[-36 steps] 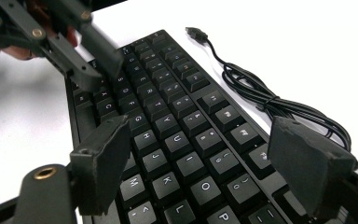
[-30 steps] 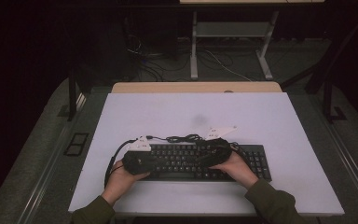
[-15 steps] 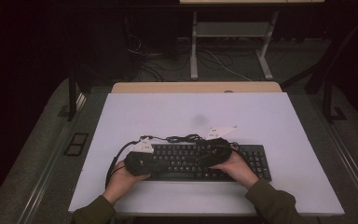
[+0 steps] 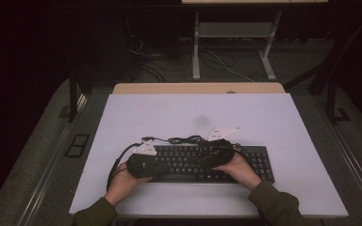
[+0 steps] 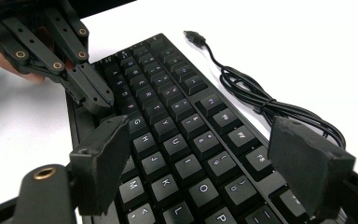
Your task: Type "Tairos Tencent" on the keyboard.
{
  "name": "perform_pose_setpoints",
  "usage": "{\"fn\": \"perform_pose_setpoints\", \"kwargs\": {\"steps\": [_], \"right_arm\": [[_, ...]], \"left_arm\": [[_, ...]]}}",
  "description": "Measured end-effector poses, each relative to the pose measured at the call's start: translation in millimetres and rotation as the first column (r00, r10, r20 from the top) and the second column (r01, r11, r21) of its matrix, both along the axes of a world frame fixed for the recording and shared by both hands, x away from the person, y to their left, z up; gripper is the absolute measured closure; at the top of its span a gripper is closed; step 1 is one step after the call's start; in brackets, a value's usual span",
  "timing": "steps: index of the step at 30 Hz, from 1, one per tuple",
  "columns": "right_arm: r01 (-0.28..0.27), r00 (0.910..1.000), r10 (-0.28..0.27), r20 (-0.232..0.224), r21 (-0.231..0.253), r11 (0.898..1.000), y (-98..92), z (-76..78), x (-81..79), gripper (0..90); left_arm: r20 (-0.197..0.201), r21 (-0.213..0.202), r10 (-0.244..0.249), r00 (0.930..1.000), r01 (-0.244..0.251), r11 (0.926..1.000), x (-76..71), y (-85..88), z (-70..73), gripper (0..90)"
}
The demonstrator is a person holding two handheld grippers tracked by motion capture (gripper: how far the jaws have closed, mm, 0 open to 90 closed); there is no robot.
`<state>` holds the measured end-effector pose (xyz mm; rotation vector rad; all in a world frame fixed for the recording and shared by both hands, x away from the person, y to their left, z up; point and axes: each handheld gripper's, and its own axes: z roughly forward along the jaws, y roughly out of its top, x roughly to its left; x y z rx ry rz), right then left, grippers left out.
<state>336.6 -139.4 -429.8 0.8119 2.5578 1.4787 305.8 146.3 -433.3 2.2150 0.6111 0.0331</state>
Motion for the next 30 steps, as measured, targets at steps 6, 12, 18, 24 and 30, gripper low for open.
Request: {"fn": "perform_pose_setpoints", "kwargs": {"steps": [6, 12, 18, 24, 30], "right_arm": [[0.0, 1.0, 0.0, -0.001, -0.001, 1.0, 0.3, 0.1, 0.0, 20.6], [0.002, 1.0, -0.002, 0.001, 0.002, 1.0, 0.1, 0.6, 0.1, 20.6], [0.002, 1.0, -0.002, 0.003, 0.004, 1.0, 0.3, 0.9, 0.0, 20.6], [0.003, 1.0, -0.003, 0.002, 0.004, 1.0, 0.2, 0.7, 0.0, 20.6], [0.004, 1.0, -0.004, -0.002, 0.005, 1.0, 0.4, -0.2, 0.1, 20.6]], "left_arm": [[-0.001, 0.002, 0.0, 1.0, 0.0, 1.0, 0.1, 0.2, -0.1, 89.5], [-0.002, 0.015, -0.003, 1.0, 0.003, 0.9999, 0.6, -1.0, -1.8, 89.6], [0.011, 0.003, 0.002, 0.9999, -0.002, 1.0, 0.0, 0.2, 2.3, 89.5], [0.022, -0.005, 0.004, 0.9998, -0.004, 1.0, -0.4, 1.3, 5.0, 89.5], [0.032, -0.02, 0.022, 0.9992, -0.021, 0.9996, 1.9, 4.6, 8.4, 89.6]]}}
